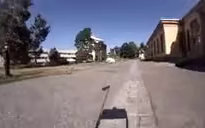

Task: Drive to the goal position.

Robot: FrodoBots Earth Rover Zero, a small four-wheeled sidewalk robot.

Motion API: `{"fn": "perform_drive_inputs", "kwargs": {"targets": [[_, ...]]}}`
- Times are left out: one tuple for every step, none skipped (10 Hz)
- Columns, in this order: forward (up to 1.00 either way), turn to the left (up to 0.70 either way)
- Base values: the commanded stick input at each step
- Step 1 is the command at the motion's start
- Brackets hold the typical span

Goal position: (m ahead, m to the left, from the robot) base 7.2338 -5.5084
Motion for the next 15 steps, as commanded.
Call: {"fn": "perform_drive_inputs", "kwargs": {"targets": [[0.7, -0.13], [0.7, -0.09], [0.7, -0.03], [0.7, 0.0], [0.7, 0.0], [0.7, 0.0], [0.7, 0.0], [0.7, 0.0], [0.7, 0.0], [0.7, 0.0], [0.7, 0.0], [0.7, 0.0], [0.7, 0.0], [0.7, 0.0], [0.7, 0.0]]}}
